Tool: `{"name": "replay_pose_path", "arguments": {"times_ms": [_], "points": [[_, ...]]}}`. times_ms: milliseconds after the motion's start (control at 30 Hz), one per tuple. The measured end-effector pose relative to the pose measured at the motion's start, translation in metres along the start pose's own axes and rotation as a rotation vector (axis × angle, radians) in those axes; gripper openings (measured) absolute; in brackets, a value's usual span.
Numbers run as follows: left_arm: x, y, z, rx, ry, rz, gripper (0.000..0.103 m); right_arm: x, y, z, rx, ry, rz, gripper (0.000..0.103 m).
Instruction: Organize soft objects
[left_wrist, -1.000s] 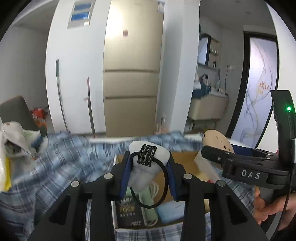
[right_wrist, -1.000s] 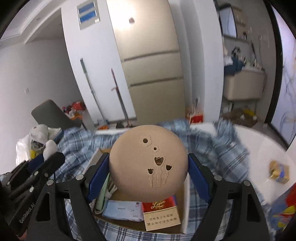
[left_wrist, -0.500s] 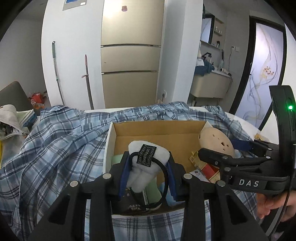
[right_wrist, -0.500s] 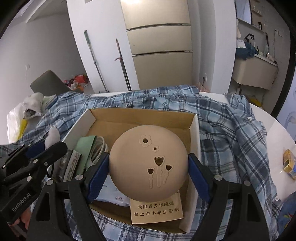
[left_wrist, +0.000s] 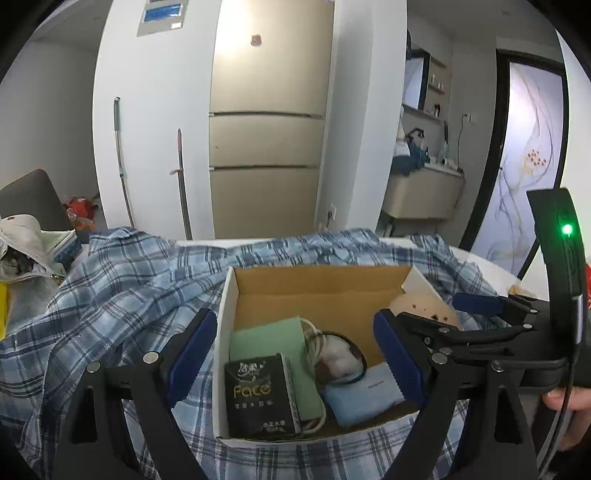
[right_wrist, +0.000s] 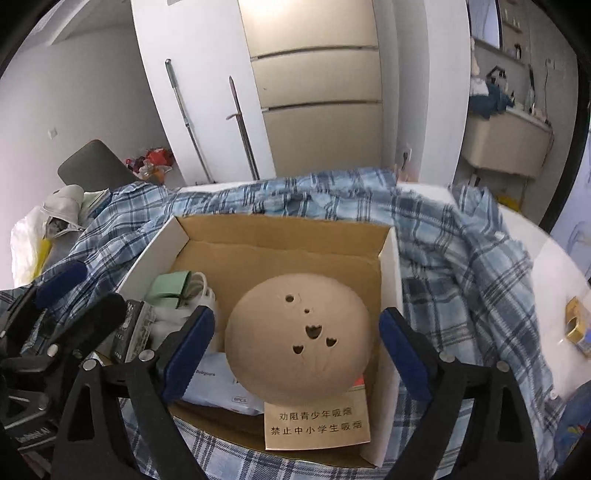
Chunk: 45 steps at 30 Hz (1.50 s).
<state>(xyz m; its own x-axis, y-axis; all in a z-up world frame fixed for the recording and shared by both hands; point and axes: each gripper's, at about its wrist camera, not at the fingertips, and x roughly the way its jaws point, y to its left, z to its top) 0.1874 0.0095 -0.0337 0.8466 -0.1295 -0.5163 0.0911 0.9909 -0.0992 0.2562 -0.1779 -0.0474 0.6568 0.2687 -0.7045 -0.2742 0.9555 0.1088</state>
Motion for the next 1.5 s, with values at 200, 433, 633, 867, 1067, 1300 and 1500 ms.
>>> {"name": "replay_pose_path", "arguments": {"times_ms": [200,433,633,867,1067,1300,1500], "points": [[-0.011,0.001,0.006,-0.009,-0.049,0.013,0.088,-0.010,0.004,0.004,-0.018,-0.050,-0.015,0.091],[-0.031,0.002,0.016,-0.008,-0.121,0.019,0.088,-0.034,0.006,0.004,-0.023,-0.228,0.001,0.091],[-0.067,-0.012,0.030,0.028,-0.200,0.027,0.088,-0.075,0.010,0.008,-0.036,-0.410,-0.023,0.100],[-0.132,-0.018,0.033,0.037,-0.306,0.021,0.088,-0.135,0.018,0.001,-0.066,-0.557,-0.055,0.101],[-0.169,-0.026,0.012,0.065,-0.353,0.057,0.088,-0.184,0.027,-0.026,-0.127,-0.651,-0.044,0.102],[-0.193,-0.030,-0.014,0.071,-0.401,0.038,0.093,-0.220,0.020,-0.060,-0.079,-0.745,-0.009,0.103],[-0.191,-0.028,-0.040,0.070,-0.477,0.023,0.103,-0.213,0.013,-0.087,-0.092,-0.781,-0.045,0.103]]}}
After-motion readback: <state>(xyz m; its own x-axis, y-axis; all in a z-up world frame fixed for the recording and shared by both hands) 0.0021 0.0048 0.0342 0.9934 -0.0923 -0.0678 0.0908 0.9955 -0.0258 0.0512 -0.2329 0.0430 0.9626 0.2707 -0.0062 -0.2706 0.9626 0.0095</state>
